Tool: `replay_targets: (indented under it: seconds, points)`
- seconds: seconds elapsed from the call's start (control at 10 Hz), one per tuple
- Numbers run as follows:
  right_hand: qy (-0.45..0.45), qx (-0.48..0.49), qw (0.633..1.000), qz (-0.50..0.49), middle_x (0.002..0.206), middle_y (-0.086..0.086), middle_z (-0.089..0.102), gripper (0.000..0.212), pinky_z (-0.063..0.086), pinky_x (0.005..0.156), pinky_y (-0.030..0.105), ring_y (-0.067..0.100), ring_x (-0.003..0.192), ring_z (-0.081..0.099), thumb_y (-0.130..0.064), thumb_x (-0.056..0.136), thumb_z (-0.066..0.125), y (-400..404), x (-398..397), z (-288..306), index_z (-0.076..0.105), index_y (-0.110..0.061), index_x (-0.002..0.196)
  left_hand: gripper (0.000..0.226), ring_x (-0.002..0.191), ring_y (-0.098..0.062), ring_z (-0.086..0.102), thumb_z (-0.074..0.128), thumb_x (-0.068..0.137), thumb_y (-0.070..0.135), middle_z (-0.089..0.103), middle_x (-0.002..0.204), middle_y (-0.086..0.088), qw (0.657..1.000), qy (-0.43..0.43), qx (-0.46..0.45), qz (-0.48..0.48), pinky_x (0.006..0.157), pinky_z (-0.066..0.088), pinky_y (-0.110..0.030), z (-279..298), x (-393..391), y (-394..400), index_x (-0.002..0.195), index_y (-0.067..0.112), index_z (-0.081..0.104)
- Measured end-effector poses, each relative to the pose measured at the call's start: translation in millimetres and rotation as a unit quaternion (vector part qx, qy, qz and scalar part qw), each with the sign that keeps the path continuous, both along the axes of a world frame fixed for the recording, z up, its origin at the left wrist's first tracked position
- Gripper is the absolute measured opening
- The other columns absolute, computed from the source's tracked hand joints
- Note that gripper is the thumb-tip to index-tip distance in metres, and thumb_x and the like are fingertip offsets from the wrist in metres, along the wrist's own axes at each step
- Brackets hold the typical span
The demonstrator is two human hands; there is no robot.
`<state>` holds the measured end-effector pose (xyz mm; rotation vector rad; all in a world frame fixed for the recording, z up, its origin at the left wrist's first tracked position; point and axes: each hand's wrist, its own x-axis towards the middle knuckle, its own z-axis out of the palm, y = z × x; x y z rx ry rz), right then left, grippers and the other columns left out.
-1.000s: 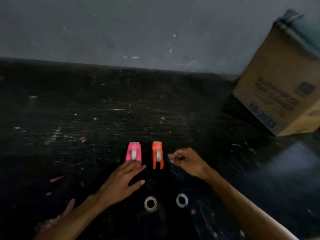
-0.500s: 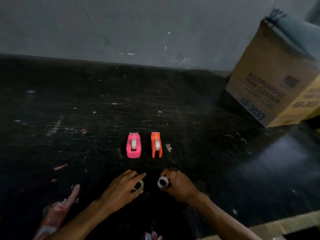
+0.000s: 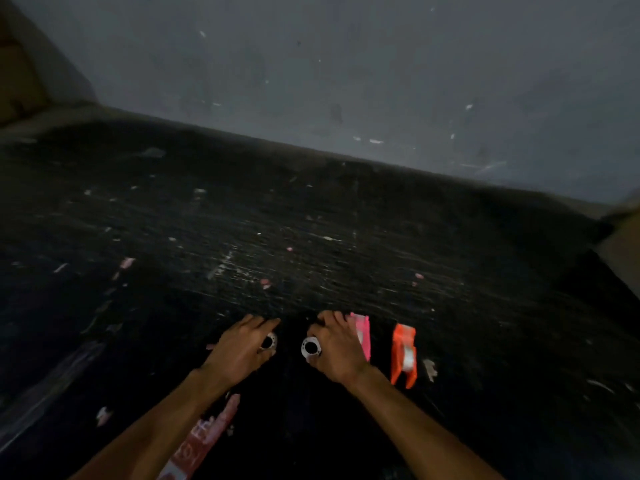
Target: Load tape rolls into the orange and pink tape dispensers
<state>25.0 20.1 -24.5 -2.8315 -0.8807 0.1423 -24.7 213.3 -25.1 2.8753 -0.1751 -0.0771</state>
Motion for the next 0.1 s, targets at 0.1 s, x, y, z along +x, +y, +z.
replay_targets:
  seconds: [0.1]
  points:
    - [0.035,-0.009,0.999,-0.003,0.13,0.008,0.045,0.045,0.02,0.102,0.041,0.028,0.122,0.037,-0.032,0.072,0.071,0.4,5.5,-6.4,0.058,-0.018,0.112,0.062,0.124,-0.025,0.044,0.059,0.086,0.035,0.053,0.132,-0.007,1.0,0.012,-0.017,0.008,0.101,0.04,-0.035,-2.2,8.0,-4.5,0.141,0.02,0.034]
